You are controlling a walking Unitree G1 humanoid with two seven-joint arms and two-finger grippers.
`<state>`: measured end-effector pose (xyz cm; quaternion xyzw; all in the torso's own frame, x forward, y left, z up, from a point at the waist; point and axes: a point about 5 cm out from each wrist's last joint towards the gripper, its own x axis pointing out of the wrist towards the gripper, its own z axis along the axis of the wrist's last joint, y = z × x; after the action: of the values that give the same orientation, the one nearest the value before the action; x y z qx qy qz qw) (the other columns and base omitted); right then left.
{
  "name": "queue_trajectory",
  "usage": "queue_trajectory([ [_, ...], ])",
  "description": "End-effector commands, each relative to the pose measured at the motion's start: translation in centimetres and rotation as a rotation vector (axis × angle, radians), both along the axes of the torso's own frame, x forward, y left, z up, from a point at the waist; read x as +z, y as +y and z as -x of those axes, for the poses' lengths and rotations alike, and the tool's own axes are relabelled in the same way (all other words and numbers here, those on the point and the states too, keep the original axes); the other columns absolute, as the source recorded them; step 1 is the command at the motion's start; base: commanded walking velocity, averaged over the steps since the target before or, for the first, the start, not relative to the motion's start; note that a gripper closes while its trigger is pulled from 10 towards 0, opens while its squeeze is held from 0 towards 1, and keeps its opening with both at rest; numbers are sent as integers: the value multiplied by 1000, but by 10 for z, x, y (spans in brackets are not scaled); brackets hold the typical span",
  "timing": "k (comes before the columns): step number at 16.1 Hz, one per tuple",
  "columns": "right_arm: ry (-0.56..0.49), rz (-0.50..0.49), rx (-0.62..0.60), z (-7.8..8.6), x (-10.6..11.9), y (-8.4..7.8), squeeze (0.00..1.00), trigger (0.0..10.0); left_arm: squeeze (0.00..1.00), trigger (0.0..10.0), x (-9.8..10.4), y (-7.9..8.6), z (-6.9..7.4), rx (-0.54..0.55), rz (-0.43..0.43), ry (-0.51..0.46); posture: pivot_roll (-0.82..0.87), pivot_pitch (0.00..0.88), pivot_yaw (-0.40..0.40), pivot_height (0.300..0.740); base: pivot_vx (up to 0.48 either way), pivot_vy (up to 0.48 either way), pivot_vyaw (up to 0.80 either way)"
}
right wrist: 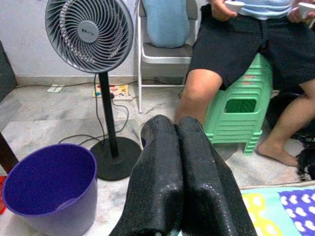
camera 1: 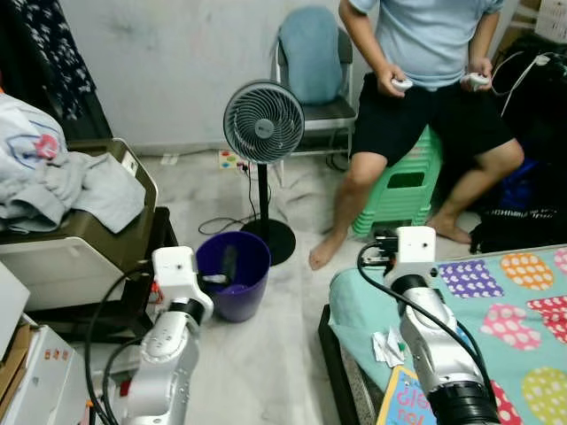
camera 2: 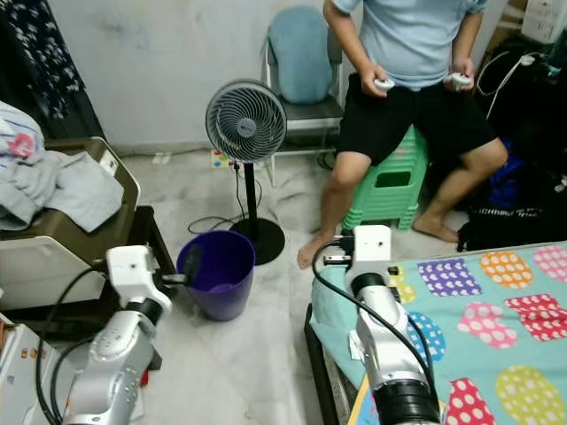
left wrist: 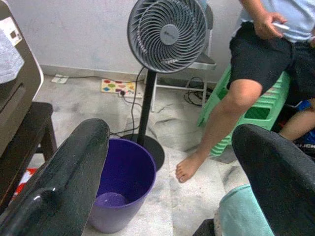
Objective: Clean up the room
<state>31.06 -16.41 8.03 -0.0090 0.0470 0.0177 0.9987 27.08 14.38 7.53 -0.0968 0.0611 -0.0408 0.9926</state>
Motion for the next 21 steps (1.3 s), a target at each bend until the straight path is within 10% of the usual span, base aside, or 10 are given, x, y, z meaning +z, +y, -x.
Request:
queue_trajectory([
  [1,-1,1,7,0,0,1,0,10000,0,10000,-1,1,0,6,-18,9,-79,0,-7,740,0,0,0],
  [10,27,1,22,4,-3,1,0,10000,0,10000,2,14,6,17,-21,13,-75,0,-15,740,0,0,0],
  [21,34,-4,19,6,-4,2,0,10000,0,10000,-1,11,6,27,-22,32,-81,0,-11,740,0,0,-727],
])
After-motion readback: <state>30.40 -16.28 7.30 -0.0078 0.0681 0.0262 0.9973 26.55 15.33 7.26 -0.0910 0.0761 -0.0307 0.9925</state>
